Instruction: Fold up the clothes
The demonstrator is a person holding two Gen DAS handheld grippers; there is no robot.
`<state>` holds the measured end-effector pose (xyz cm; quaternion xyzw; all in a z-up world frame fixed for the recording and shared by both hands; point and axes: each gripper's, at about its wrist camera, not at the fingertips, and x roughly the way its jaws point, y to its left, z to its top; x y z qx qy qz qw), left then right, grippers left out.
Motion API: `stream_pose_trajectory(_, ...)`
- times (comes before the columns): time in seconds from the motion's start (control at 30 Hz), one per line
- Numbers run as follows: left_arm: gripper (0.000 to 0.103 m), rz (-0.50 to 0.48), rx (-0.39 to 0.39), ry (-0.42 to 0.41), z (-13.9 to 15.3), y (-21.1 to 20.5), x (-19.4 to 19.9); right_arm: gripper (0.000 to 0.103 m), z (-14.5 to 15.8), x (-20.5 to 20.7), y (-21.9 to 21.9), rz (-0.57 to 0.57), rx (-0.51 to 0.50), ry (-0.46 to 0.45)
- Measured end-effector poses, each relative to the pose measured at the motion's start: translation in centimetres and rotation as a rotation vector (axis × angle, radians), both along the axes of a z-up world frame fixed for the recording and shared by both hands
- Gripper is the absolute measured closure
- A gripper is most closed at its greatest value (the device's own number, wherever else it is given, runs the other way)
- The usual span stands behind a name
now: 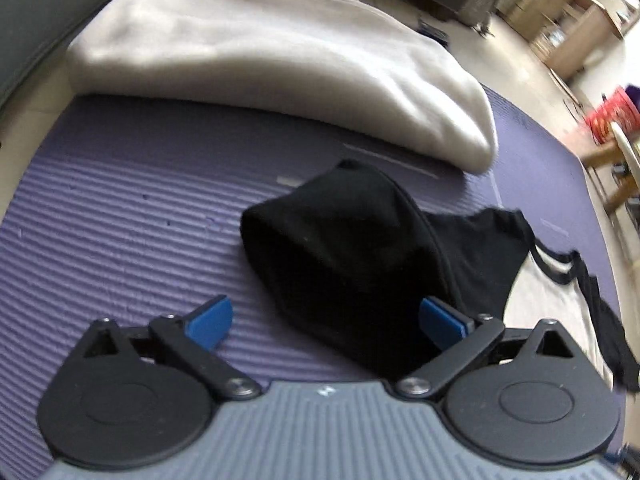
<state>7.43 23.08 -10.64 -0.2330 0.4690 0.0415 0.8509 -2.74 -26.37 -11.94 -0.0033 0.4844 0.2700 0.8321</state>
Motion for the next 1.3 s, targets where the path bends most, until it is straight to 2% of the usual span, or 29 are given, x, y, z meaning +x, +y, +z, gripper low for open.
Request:
stream_pose_trajectory(0.13, 0.001, 0.047, 0.015, -0.034, 0.0, -0.2, 0.4, 0.014, -0.5, -0.7, 0.2, 0.035, -0.021, -0.022)
stream_pose_trajectory(0.23, 0.003, 0.089, -0.047, -0.090, -0.2, 0.3, 0.7, 0.010, -0.7, -0.9, 0.6, 0.068, -0.048, -0.033)
stream_pose_trajectory(0.27, 0.006, 0.101, -0.079, -0.105, -0.2, 0.5, 0.8, 0.003, -0.8, -1.0, 0.8, 0.077, -0.056, -0.032)
stream_pose_trajectory(0.3, 0.009, 0.115, -0.101, -0.113, -0.3, 0.8, 0.9, 0.000, -0.9, -1.0, 0.9, 0.083, -0.064, -0.032)
stream_pose_trajectory(0.33, 0.016, 0.132, -0.125, -0.123, -0.3, 1.0, 0.9, 0.000, -1.0, -1.1, 1.0, 0.086, -0.069, -0.035)
stream_pose_trajectory(0.4, 0.039, 0.153, -0.167, -0.136, -0.3, 1.3, 1.1, 0.000, -1.0, -1.2, 1.0, 0.094, -0.075, -0.040)
stream_pose_trajectory(0.43, 0.061, 0.146, -0.175, -0.134, -0.3, 1.3, 1.3, 0.000, -1.0, -1.2, 1.0, 0.096, -0.077, -0.039)
stream_pose_trajectory(0.47, 0.076, 0.140, -0.171, -0.134, -0.3, 1.1, 1.3, 0.000, -1.0, -1.2, 1.0, 0.097, -0.077, -0.038)
stream_pose_trajectory(0.53, 0.087, 0.115, -0.129, -0.163, 0.4, 0.3, 1.2, 0.001, -1.0, -1.1, 1.0, 0.097, -0.076, -0.031)
stream_pose_trajectory(0.6, 0.088, 0.080, -0.099, -0.194, 0.9, -1.3, 1.8, 0.001, -1.0, -1.0, 0.9, 0.092, -0.073, -0.022)
stream_pose_trajectory(0.67, 0.088, 0.012, -0.079, -0.237, 1.8, -2.9, 1.8, 0.001, -0.9, -0.7, 0.8, 0.077, -0.061, -0.009)
stream_pose_trajectory(0.8, 0.088, -0.231, -0.049, -0.299, 3.8, -7.4, 1.4, 0.001, -0.8, -0.3, 0.4, 0.035, -0.021, 0.015)
stream_pose_trajectory(0.9, 0.088, -0.375, -0.039, -0.299, 4.3, -10.3, 0.8, 0.001, -0.8, -0.3, 0.5, 0.037, -0.023, 0.016)
stream_pose_trajectory(1.0, 0.087, -0.532, -0.021, -0.259, 3.8, -13.8, 0.3, 0.001, -0.8, -0.3, 0.6, 0.036, -0.027, 0.012)
stream_pose_trajectory(1.03, 0.082, -0.576, -0.015, -0.235, 3.4, -14.8, -0.1, 0.001, -0.8, -0.3, 0.6, 0.037, -0.029, 0.011)
stream_pose_trajectory(1.07, 0.068, -0.609, -0.011, -0.212, 3.1, -15.5, -0.5, 0.001, -0.8, -0.3, 0.6, 0.039, -0.031, 0.011)
stream_pose_trajectory(1.1, 0.058, -0.650, -0.002, -0.182, 2.6, -16.3, -0.8, 0.001, -0.8, -0.3, 0.6, 0.042, -0.032, 0.010)
stream_pose_trajectory(1.13, 0.039, -0.685, 0.013, -0.163, 2.3, -17.1, -1.1, 0.001, -0.8, -0.4, 0.6, 0.046, -0.033, 0.009)
stream_pose_trajectory(1.17, 0.025, -0.701, 0.025, -0.164, 2.2, -17.4, -1.5, 0.001, -0.8, -0.4, 0.6, 0.050, -0.034, 0.007)
stream_pose_trajectory(1.23, 0.014, -0.714, 0.043, -0.208, 2.8, -17.5, -2.4, 0.001, -0.9, -0.3, 0.6, 0.056, -0.036, 0.004)
stream_pose_trajectory(1.3, 0.007, -0.672, 0.058, -0.262, 3.7, -16.5, -2.9, 0.001, -0.9, -0.4, 0.6, 0.069, -0.044, -0.005)
